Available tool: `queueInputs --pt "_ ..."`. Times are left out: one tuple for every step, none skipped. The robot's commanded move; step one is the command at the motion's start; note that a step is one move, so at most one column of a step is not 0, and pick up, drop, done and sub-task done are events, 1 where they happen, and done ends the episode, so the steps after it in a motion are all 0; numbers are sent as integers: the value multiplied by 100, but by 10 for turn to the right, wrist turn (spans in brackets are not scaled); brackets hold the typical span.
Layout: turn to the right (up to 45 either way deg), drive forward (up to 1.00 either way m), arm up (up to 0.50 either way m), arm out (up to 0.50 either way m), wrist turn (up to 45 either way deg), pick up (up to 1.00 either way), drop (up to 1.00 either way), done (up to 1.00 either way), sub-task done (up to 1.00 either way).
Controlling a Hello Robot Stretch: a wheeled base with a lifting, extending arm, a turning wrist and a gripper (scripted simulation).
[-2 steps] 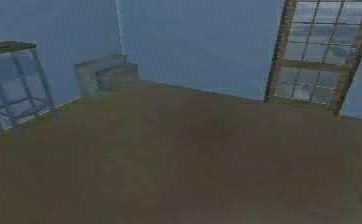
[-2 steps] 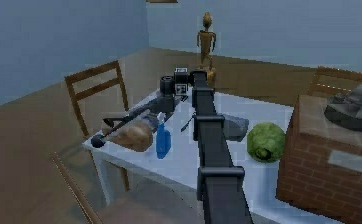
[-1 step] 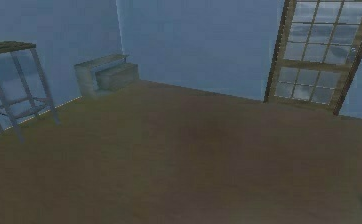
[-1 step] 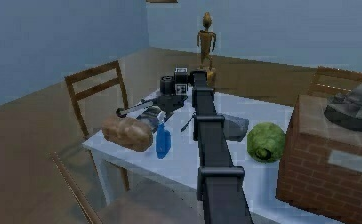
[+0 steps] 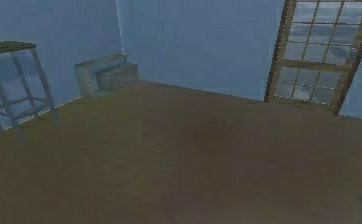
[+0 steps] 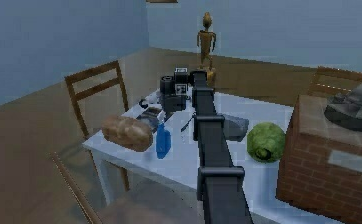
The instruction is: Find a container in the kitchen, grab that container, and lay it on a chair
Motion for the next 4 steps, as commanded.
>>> queueInputs --pt "0 0 -30 0 0 0 0 0 0" --pt "0 0 0 0 0 100 0 0 0" --pt "0 0 10 0 0 0 0 0 0" --pt "0 0 26 0 0 0 0 0 0"
